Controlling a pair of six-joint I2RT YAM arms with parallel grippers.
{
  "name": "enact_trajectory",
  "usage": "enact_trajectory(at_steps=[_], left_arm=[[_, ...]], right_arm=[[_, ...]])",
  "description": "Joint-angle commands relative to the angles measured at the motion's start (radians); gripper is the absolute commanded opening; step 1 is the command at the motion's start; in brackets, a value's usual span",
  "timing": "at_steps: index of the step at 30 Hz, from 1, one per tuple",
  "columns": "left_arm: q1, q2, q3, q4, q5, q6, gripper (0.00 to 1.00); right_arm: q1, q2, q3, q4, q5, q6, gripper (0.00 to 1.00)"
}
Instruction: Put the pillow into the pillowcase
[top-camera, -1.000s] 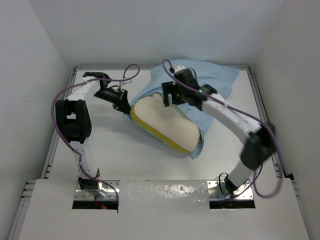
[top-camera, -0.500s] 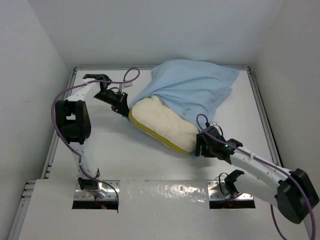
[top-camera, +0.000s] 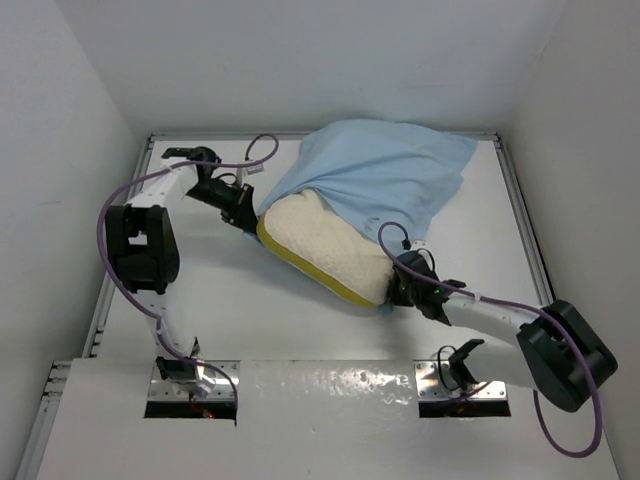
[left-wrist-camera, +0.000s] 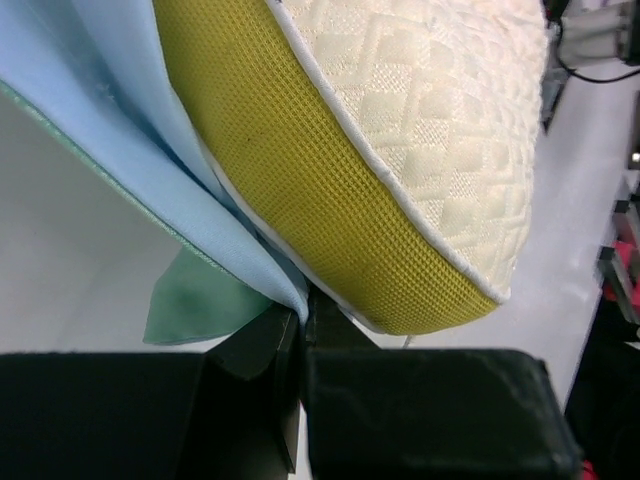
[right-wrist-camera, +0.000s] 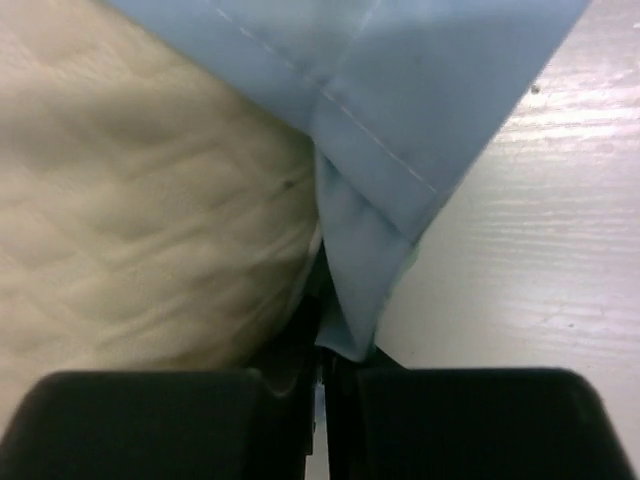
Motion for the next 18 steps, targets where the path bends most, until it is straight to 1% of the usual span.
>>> enact_trajectory(at_steps=[1, 2, 3, 4, 5, 6, 7, 8, 9, 10, 11, 12, 13, 14, 15, 16, 17, 18], left_arm=[[0.006, -0.055, 0.058, -0.099, 0.116, 0.061, 0.0], [0.017, -0.057, 0.109, -0.099, 0.174, 0.043, 0.0], [0.017, -0.058, 0.146, -0.099, 0.21, 0.027, 0.0], [0.059, -0.058, 0.198, -0.098, 0.276, -0.002, 0.0], [0.071, -0.046, 0.341, -0.098, 0.299, -0.023, 0.0], [0.077, -0.035, 0.427, -0.075, 0.317, -0.055, 0.0], [0.083, -0.023, 0.526, -0.037, 0.325, -0.182, 0.0], [0.081, -0.015, 0.681, 0.025, 0.324, -0.27, 0.0], [0.083, -0.031, 0.721, 0.25, 0.313, -0.491, 0.0], [0.084, -0.063, 0.73, 0.413, 0.299, -0.62, 0.0], [0.086, -0.156, 0.664, 0.802, 0.248, -0.872, 0.0], [0.088, -0.204, 0.611, 0.984, 0.186, -0.961, 0.0], [0.088, -0.224, 0.637, 1.116, 0.163, -1.041, 0.0], [0.089, -0.203, 0.705, 1.202, 0.138, -1.107, 0.0], [0.089, -0.175, 0.782, 1.316, 0.105, -1.219, 0.0], [0.091, -0.132, 0.919, 1.349, 0.044, -1.25, 0.0], [0.089, -0.124, 0.96, 1.416, 0.017, -1.267, 0.0], [0.091, -0.126, 0.973, 1.445, -0.035, -1.274, 0.0]], right_arm=[[-0.004, 0.001, -0.001, 0.02, -0.003, -0.024, 0.0], [-0.004, -0.02, 0.025, -0.036, -0.009, -0.041, 0.0], [-0.002, -0.078, 0.063, -0.067, -0.011, -0.064, 0.0], [-0.002, -0.113, 0.164, -0.124, -0.012, -0.122, 0.0], [-0.004, -0.146, 0.226, -0.155, -0.015, -0.152, 0.0], [-0.004, -0.198, 0.378, -0.179, -0.005, -0.181, 0.0], [-0.004, -0.213, 0.472, -0.201, -0.003, -0.244, 0.0], [-0.005, -0.22, 0.567, -0.242, -0.008, -0.275, 0.0], [-0.004, -0.209, 0.776, -0.259, -0.022, -0.307, 0.0], [-0.005, -0.195, 0.888, -0.288, -0.028, -0.371, 0.0], [-0.004, -0.16, 1.086, -0.299, -0.043, -0.435, 0.0], [-0.005, -0.139, 1.175, -0.307, -0.046, -0.462, 0.0], [-0.005, -0.117, 1.262, -0.313, -0.049, -0.488, 0.0], [-0.004, -0.097, 1.333, -0.316, -0.054, -0.506, 0.0], [-0.004, -0.065, 1.455, -0.316, -0.069, -0.534, 0.0], [-0.004, -0.059, 1.496, -0.311, -0.075, -0.545, 0.0], [-0.004, -0.054, 1.519, -0.307, -0.08, -0.551, 0.0], [-0.004, -0.059, 1.513, -0.29, -0.054, -0.563, 0.0]])
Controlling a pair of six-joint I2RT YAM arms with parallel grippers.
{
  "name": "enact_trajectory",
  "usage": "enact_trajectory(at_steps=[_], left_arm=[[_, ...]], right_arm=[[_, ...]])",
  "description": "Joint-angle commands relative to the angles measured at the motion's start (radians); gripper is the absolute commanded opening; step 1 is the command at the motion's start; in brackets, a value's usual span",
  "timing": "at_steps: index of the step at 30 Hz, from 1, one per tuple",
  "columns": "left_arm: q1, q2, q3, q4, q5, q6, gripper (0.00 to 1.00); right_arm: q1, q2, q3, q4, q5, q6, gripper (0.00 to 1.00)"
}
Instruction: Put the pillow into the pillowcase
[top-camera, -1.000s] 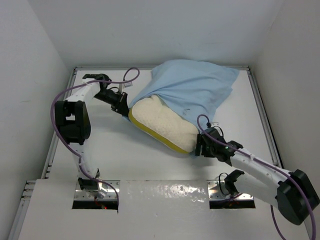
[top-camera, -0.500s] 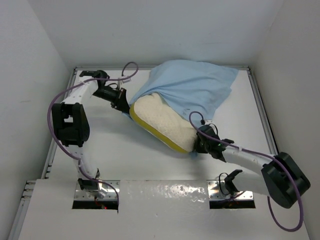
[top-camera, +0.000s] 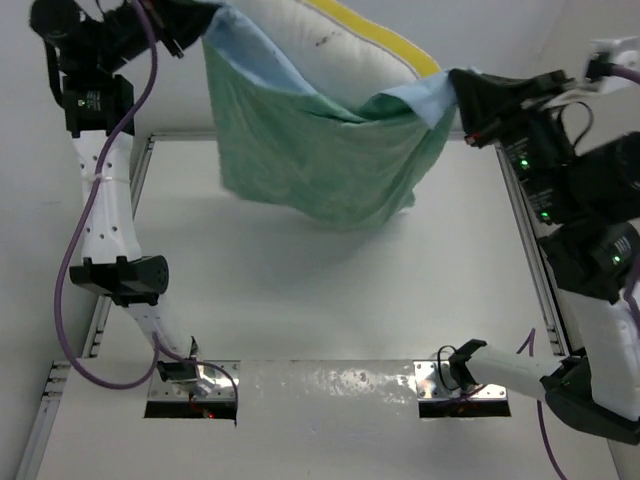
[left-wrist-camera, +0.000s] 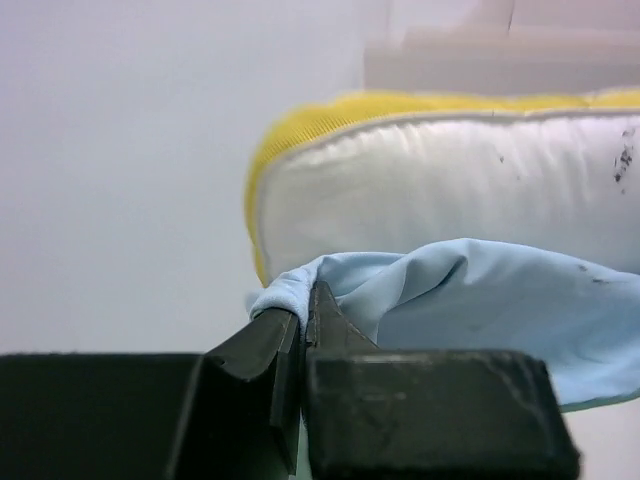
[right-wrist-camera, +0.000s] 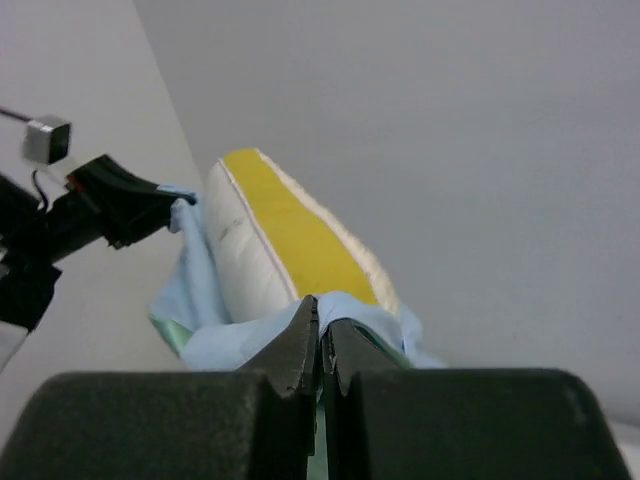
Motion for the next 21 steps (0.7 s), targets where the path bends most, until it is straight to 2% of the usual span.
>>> enact_trajectory(at_steps=[1, 4, 8, 10, 11, 12, 13, 14, 15, 16, 17, 18, 20, 21], left_arm=[[-0.008, -0.045, 0.112, 0.455, -0.133, -0.275, 0.0], [-0.005, -0.045, 0.122, 0.463, -0.202, -0.282, 0.0], [0.001, -0.014, 0.237, 0.555, -0.236, -0.327, 0.0], [0.001, -0.014, 0.26, 0.546, -0.209, -0.333, 0.0], [-0.002, -0.027, 0.222, 0.476, -0.189, -0.334, 0.0], [-0.008, -0.048, 0.151, 0.461, -0.167, -0.324, 0.0], [-0.008, -0.103, -0.055, 0.469, -0.164, -0.313, 0.0], [-0.004, -0.112, -0.12, 0.437, -0.196, -0.261, 0.0], [0.001, -0.076, -0.055, 0.385, -0.271, -0.229, 0.0], [0.004, -0.042, 0.029, 0.339, -0.281, -0.206, 0.0], [0.006, -0.009, 0.123, 0.331, -0.279, -0.195, 0.0], [0.004, 0.01, 0.221, 0.355, -0.281, -0.198, 0.0], [0.004, -0.02, 0.152, 0.465, -0.307, -0.216, 0.0], [0.004, -0.033, 0.138, 0.478, -0.314, -0.219, 0.0]], right_arm=[[0.004, 0.022, 0.015, -0.001, 0.012, -0.112, 0.0], [0.004, 0.053, 0.046, -0.002, 0.0, -0.13, 0.0], [0.004, 0.116, 0.235, -0.011, -0.015, -0.161, 0.0], [0.002, 0.117, 0.226, -0.014, -0.006, -0.168, 0.0], [0.002, 0.097, 0.199, -0.013, 0.014, -0.167, 0.0], [0.004, 0.081, 0.094, -0.004, 0.026, -0.164, 0.0], [0.002, 0.072, 0.038, 0.027, 0.047, -0.168, 0.0], [0.002, 0.084, 0.01, 0.035, 0.081, -0.187, 0.0], [0.004, 0.106, 0.043, 0.021, 0.086, -0.197, 0.0], [0.002, 0.136, 0.109, 0.004, 0.081, -0.21, 0.0], [0.004, 0.173, 0.281, -0.011, 0.071, -0.22, 0.0], [0.004, 0.249, 0.369, -0.033, 0.046, -0.245, 0.0], [0.002, 0.308, 0.535, -0.019, 0.057, -0.283, 0.0], [0.002, 0.299, 0.498, 0.002, 0.072, -0.294, 0.0]])
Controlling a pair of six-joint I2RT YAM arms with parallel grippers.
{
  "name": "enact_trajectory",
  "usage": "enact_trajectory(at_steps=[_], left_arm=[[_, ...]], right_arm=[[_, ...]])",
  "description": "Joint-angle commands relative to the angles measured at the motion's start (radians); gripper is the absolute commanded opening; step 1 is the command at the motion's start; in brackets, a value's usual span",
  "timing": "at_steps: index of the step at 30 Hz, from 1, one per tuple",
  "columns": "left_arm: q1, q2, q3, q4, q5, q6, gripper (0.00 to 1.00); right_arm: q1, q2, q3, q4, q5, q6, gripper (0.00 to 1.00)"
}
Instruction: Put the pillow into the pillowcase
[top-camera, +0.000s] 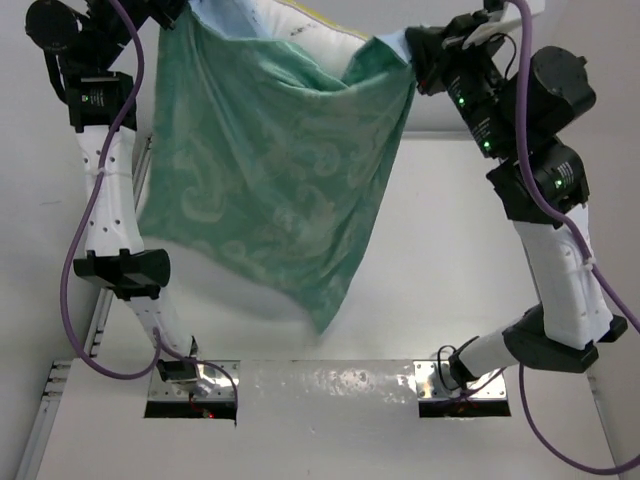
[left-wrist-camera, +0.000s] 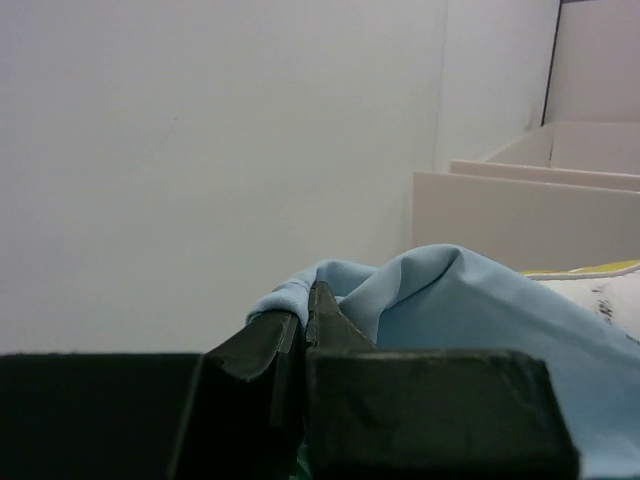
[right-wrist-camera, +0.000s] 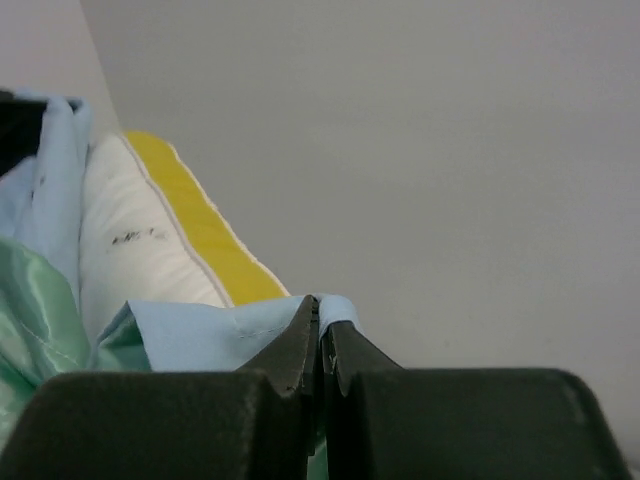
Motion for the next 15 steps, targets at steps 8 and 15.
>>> enact_trajectory(at_steps=[8, 15], left_arm=[[0.008, 0.006, 0.036, 0.086, -0.11, -0.008, 0.0], [-0.155, 0.15, -0.094, -0.059, -0.046, 0.004, 0.0]], right_arm=[[0.001, -0.22, -0.255, 0.257, 0.173, -0.18, 0.0], [0.001, -0.103, -0.166, 0.197, 0.282, -0.355, 0.0]])
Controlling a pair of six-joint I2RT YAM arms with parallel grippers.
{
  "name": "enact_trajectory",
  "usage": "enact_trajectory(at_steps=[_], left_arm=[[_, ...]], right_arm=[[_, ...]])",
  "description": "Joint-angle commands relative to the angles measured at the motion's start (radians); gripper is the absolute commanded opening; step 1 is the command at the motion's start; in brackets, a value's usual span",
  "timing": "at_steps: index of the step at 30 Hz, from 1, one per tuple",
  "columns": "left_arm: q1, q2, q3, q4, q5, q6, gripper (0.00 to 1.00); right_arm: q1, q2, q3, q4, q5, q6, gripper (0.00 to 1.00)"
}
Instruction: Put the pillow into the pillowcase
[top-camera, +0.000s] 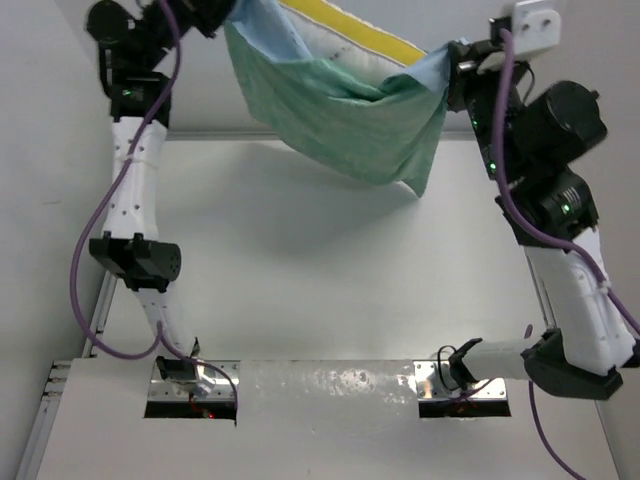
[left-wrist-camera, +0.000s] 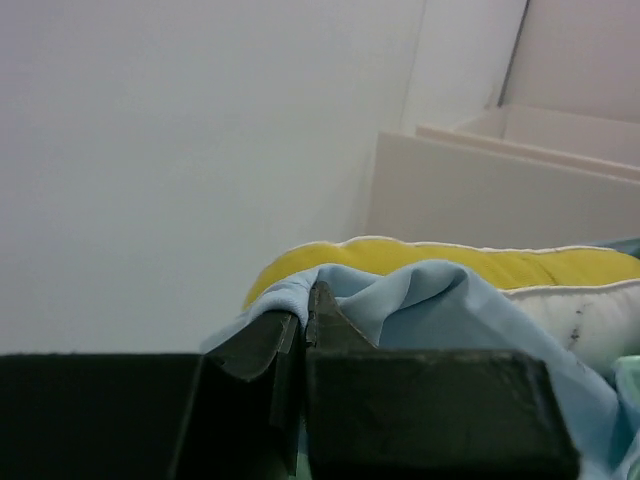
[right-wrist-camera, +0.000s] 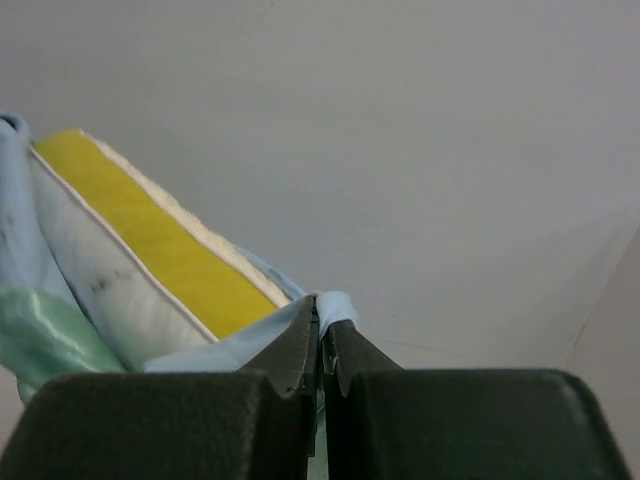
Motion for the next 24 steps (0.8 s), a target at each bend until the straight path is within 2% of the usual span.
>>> enact_trajectory(at_steps=[1, 3, 6, 9, 11, 13, 14, 15, 19, 20, 21, 23, 24], left_arm=[[-0.068, 0.101, -0.013, -0.059, 0.027, -0.077, 0.0], [-0.07, 0.13, 0.018, -0.044, 0.058, -0.117, 0.0], [-0.074, 0.147, 0.024, -0.04, 0.063, -0.097, 0.0], [-0.065, 0.15, -0.027, -0.098, 0.057, -0.064, 0.0], [-0.047, 0.148, -0.062, -0.129, 0.078, -0.071, 0.0], [0.005, 0.141, -0.123, -0.14, 0.098, -0.105, 0.0], [0.018, 0.129, -0.142, -0.136, 0.116, -0.117, 0.0], [0.078, 0.122, -0.162, -0.134, 0.119, -0.139, 0.0], [0.212, 0.084, -0.234, -0.18, 0.135, -0.113, 0.0], [0.235, 0.078, -0.243, -0.2, 0.139, -0.084, 0.0], [0.281, 0.07, -0.251, -0.256, 0.141, -0.008, 0.0], [0.32, 0.05, -0.297, -0.334, 0.182, 0.083, 0.16], [0.373, 0.047, -0.345, -0.499, 0.216, 0.319, 0.89]], right_arm=[[0.001, 0.101, 0.144, 0.025, 0.053, -0.115, 0.0], [-0.001, 0.109, 0.14, 0.015, 0.037, -0.111, 0.0], [0.001, 0.083, 0.056, 0.081, 0.054, -0.138, 0.0], [0.003, 0.081, 0.01, 0.019, -0.097, -0.096, 0.0], [0.064, 0.084, -0.052, -0.028, -0.259, -0.074, 0.0], [0.216, 0.11, -0.132, -0.049, -0.26, -0.101, 0.0], [0.254, 0.161, -0.138, -0.099, -0.323, -0.098, 0.0], [0.286, 0.19, -0.136, -0.12, -0.363, -0.059, 0.0], [0.418, 0.337, -0.11, -0.135, -0.582, 0.014, 0.0], [0.438, 0.369, -0.091, -0.156, -0.595, 0.006, 0.12], [0.458, 0.435, -0.034, -0.185, -0.613, -0.023, 0.35], [0.49, 0.486, 0.032, -0.284, -0.648, -0.045, 0.91], [0.49, 0.494, 0.016, -0.261, -0.656, 0.03, 0.99]])
